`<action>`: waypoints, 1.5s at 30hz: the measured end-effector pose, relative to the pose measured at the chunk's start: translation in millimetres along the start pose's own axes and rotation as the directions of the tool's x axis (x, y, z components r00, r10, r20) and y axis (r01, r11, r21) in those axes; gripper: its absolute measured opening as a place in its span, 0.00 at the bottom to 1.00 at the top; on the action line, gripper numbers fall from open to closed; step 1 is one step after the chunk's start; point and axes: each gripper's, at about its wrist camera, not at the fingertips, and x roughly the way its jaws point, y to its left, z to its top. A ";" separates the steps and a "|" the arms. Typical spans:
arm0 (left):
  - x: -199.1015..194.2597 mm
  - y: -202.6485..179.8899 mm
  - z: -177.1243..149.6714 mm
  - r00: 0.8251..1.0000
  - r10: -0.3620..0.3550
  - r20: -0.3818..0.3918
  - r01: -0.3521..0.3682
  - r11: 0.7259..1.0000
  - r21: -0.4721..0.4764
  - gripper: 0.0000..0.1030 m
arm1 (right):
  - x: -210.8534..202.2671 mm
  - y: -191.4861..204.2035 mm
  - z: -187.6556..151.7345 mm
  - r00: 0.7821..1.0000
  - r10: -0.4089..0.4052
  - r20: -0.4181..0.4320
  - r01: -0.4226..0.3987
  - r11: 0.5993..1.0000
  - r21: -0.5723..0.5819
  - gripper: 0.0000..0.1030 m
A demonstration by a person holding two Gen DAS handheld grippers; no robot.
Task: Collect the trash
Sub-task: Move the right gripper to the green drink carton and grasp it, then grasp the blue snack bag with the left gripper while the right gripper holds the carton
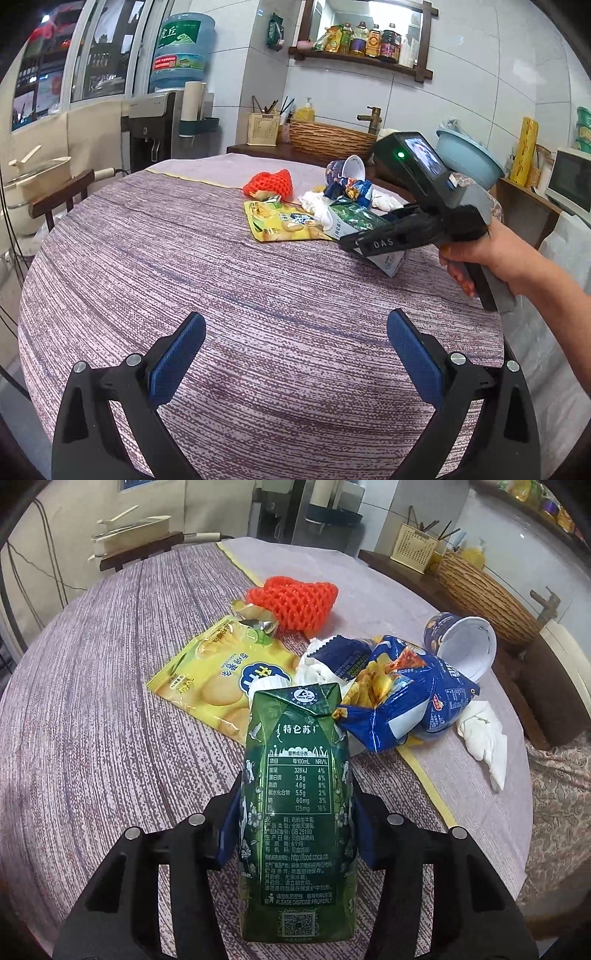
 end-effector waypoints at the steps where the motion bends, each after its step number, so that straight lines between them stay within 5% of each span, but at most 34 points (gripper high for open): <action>1: 0.8 1.4 1.6 1.000 -0.004 0.000 0.004 1.000 -0.005 0.94 | -4.1 0.0 -3.3 1.000 0.003 0.007 -0.003 1.000 0.005 0.50; 14: 39.2 3.2 46.4 0.996 -0.094 -0.002 0.094 0.996 -0.003 0.94 | -94.8 -4.2 -71.9 0.977 0.058 0.207 -0.089 0.986 0.140 0.50; 21: 93.1 -34.7 91.1 0.992 -0.126 -0.025 0.129 0.985 0.119 0.94 | -131.0 -11.9 -109.4 0.966 -0.003 0.257 -0.053 0.976 0.209 0.50; 29: 170.0 -91.4 118.5 0.989 -0.094 -0.118 0.125 0.949 0.288 0.94 | -159.5 -27.9 -159.6 0.957 -0.047 0.285 -0.048 0.947 0.318 0.50; 34: 217.5 -123.2 122.3 0.981 0.025 -0.194 0.054 0.918 0.393 0.94 | -171.8 -36.9 -187.9 0.956 -0.063 0.287 -0.054 0.923 0.382 0.50; 36: 235.5 -128.7 121.4 0.973 0.103 -0.207 -0.002 0.898 0.439 0.90 | -174.5 -37.5 -195.5 0.956 -0.068 0.284 -0.051 0.918 0.393 0.50; 39: 247.7 -127.5 121.0 0.961 0.154 -0.228 -0.031 0.884 0.466 0.63 | -180.6 -38.5 -209.3 0.955 -0.075 0.286 -0.052 0.910 0.412 0.50; 42: 241.6 -118.7 125.2 0.962 0.126 -0.241 -0.014 0.908 0.418 0.39 | -185.9 -39.3 -220.5 0.953 -0.087 0.289 -0.048 0.902 0.429 0.50; 45: 219.8 -108.5 128.4 0.976 0.076 -0.202 0.001 0.934 0.357 0.34 | -187.1 -44.6 -229.3 0.950 -0.090 0.298 -0.058 0.889 0.455 0.50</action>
